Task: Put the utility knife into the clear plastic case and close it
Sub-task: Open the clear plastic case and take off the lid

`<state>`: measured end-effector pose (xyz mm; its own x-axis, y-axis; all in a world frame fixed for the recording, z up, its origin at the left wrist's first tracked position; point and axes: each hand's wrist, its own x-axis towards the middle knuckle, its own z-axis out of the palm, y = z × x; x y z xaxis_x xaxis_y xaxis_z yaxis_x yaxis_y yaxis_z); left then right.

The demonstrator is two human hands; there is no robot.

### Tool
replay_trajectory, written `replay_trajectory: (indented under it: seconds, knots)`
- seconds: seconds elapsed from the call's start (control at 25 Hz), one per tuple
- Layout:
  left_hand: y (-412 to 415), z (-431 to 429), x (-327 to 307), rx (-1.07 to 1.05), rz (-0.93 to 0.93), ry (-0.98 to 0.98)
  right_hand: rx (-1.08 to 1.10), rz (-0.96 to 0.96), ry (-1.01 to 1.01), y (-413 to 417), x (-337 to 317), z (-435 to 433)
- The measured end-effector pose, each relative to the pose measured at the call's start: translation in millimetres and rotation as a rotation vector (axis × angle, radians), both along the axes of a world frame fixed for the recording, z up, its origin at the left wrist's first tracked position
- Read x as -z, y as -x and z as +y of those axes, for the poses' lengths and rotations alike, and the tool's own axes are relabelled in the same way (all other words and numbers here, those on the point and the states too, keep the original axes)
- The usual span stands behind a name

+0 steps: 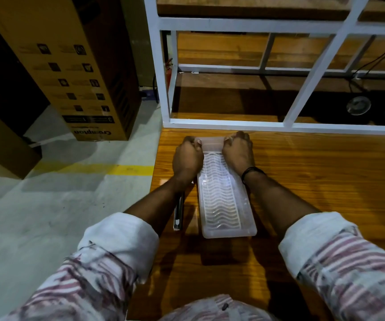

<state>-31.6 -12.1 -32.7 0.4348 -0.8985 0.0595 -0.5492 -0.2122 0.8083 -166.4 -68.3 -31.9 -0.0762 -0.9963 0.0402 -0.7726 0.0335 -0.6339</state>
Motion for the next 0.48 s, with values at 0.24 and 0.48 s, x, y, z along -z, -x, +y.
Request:
replay_trajectory:
  seconds: [0.24,0.48]
  knots:
    - [-0.2,0.2,0.4,0.003,-0.011,0.029,-0.017,0.031,0.008,0.2,2.4,-1.6]
    - [0.1,1.5,0.7,-0.002,-0.019,0.038,-0.025,0.038,0.037,2.0,5.5,-4.2]
